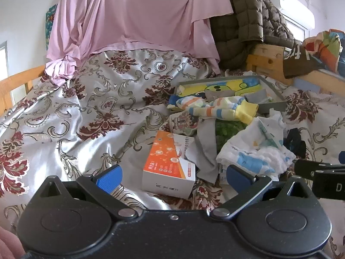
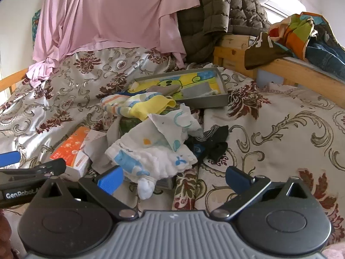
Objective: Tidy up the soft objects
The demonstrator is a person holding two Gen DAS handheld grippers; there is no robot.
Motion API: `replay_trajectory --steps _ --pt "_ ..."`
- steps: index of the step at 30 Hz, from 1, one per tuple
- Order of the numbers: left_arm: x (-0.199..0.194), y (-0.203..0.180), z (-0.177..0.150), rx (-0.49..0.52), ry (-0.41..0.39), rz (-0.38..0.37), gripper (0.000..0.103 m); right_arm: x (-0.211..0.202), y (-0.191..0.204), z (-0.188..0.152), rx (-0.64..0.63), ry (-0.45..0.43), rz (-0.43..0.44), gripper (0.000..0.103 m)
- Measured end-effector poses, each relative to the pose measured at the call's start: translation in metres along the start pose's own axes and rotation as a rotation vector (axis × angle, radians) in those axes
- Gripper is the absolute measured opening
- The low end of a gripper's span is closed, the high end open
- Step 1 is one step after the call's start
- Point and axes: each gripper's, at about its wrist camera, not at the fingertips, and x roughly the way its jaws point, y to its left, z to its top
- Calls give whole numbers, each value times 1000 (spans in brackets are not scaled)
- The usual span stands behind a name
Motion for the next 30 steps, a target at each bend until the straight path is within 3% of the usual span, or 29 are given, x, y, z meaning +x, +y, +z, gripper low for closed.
replay_trajectory --steps 9,17,24,30 --pt "8 -1 0 -30 15 -14 102 3 2 1 9 -3 21 103" --pt "21 -4 -1 -43 5 -43 102 8 -7 8 31 -72 17 103" --pt "37 -15 6 -26 -21 -125 102 16 -21 19 38 -128 -6 103" --pt "53 -28 14 15 -36 -225 102 28 -42 34 112 -156 51 103"
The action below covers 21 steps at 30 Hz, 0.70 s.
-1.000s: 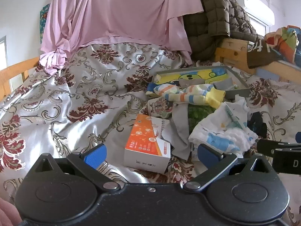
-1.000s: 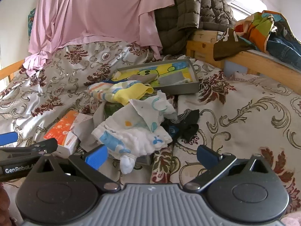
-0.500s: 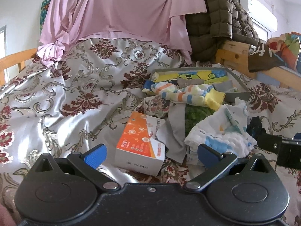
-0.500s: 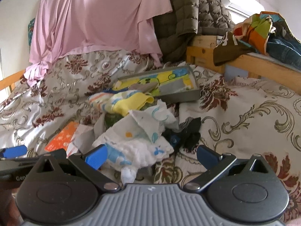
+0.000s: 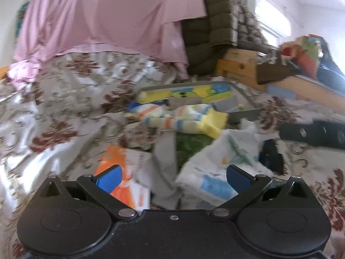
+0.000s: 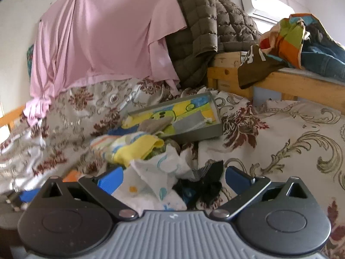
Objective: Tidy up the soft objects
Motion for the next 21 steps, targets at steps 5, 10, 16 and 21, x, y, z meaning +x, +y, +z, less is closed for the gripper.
replay_trajectory --steps 5,10,16,21 --pt "12 -7 -4 40 39 -114 102 18 -11 13 -31 -3 68 103" --pt "28 -21 -5 137 31 -163 102 44 -15 19 -60 76 221 103" --pt "58 -23 -2 228 37 -207 102 72 -18 19 -96 107 270 103" --pt "74 -17 2 205 62 -261 102 93 -22 18 -104 129 298 103"
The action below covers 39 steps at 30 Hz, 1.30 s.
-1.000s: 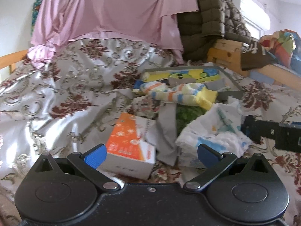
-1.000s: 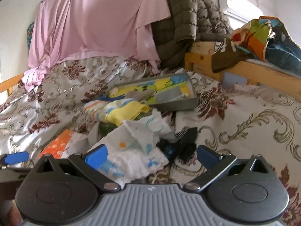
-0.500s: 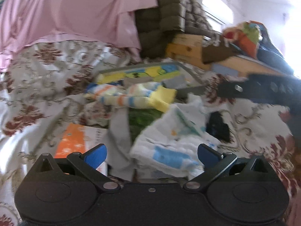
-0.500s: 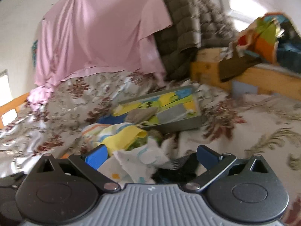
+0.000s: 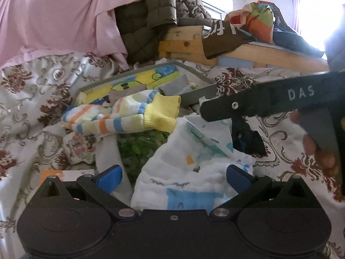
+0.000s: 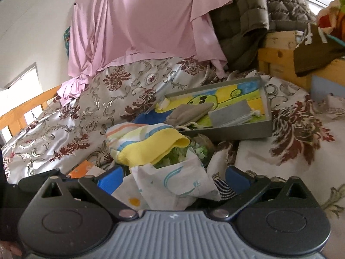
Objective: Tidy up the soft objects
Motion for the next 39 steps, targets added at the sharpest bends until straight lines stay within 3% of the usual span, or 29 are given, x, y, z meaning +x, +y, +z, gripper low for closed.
replay_trajectory --steps 6,10,18,39 --pt "10 8 6 -7 15 -93 102 17 0 -1 -42 37 47 103" --pt "16 8 7 11 37 -124 102 24 0 -4 -53 64 49 103" --pt "23 19 6 -70 92 -163 95 24 -8 -6 19 71 83 99" --pt "19 13 7 -113 124 -203 53 23 -6 -9 24 67 75 82"
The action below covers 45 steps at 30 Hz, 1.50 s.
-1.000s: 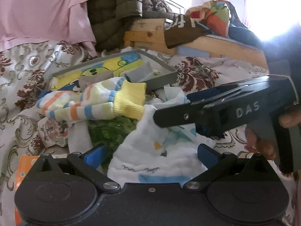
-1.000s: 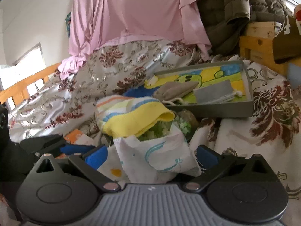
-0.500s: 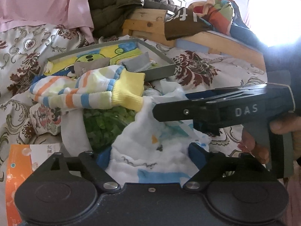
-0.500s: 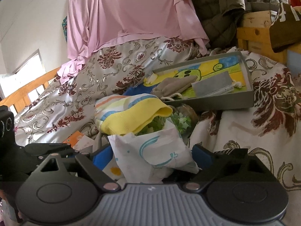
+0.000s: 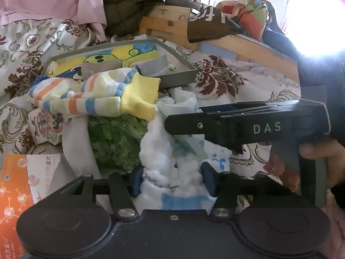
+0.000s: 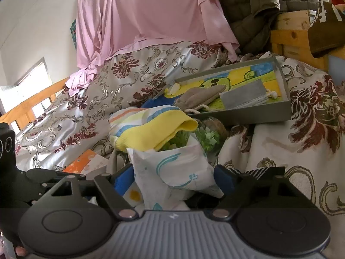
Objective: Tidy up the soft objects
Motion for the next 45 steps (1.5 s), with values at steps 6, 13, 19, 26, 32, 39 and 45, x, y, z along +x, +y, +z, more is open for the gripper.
replay_trajectory --steps 6,13,19,26,32,39,45 --pt "0 5 0 -45 1 -16 38 0 3 0 -17 3 -6 76" --pt "1 3 -2 -46 -5 -12 37 0 6 -1 -37 -4 3 77" --pt "2 7 -2 -75 7 -28 51 5 6 -2 -33 16 6 85" --pt "1 4 -3 -54 8 -27 42 4 3 -2 -8 12 4 77" --pt "0 8 -3 -100 12 -43 31 3 4 -3 -18 16 -6 71" --pt "-13 4 -5 -147 -9 -4 20 -1 13 -6 -47 0 -56 64" --pt "-38 -10 -12 -123 -38 56 17 -11 14 -4 -34 -25 -77 61"
